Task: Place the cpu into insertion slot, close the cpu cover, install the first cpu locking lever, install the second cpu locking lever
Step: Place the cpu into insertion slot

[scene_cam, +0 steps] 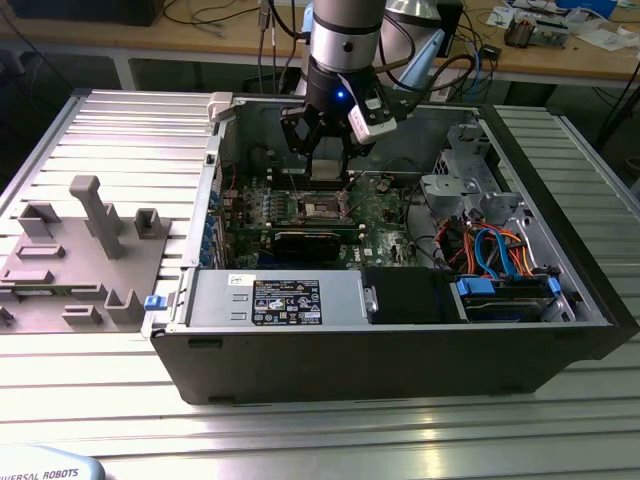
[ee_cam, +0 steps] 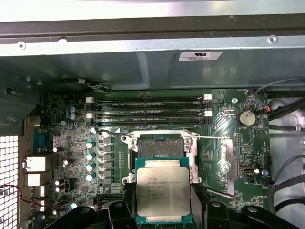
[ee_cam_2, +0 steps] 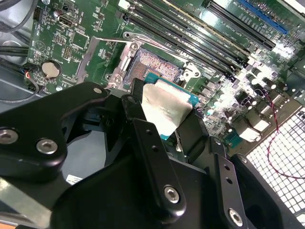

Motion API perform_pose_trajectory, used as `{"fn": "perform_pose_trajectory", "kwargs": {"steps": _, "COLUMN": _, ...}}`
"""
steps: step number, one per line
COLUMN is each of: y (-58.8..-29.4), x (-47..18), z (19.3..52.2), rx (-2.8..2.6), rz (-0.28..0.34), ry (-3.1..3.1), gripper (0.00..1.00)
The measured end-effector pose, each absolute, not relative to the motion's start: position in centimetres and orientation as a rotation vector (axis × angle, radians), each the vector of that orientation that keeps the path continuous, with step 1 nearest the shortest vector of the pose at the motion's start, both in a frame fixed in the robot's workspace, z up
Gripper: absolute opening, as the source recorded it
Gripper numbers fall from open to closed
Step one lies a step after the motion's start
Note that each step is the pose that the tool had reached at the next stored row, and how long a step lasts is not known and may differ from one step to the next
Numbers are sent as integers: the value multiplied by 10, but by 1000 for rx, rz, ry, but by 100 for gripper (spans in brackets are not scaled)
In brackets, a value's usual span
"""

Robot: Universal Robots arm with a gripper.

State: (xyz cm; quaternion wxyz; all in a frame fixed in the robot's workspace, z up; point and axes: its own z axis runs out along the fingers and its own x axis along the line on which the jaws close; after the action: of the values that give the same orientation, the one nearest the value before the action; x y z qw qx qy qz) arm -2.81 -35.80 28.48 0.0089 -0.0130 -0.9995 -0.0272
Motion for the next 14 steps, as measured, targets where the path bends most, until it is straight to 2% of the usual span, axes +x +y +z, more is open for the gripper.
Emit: {"fn": "perform_pose_trajectory", "kwargs": {"steps": 14, "y": -358, "x": -28, "z": 284, "rx": -176, "rz": -86, "ry": -3120, "gripper": 54}}
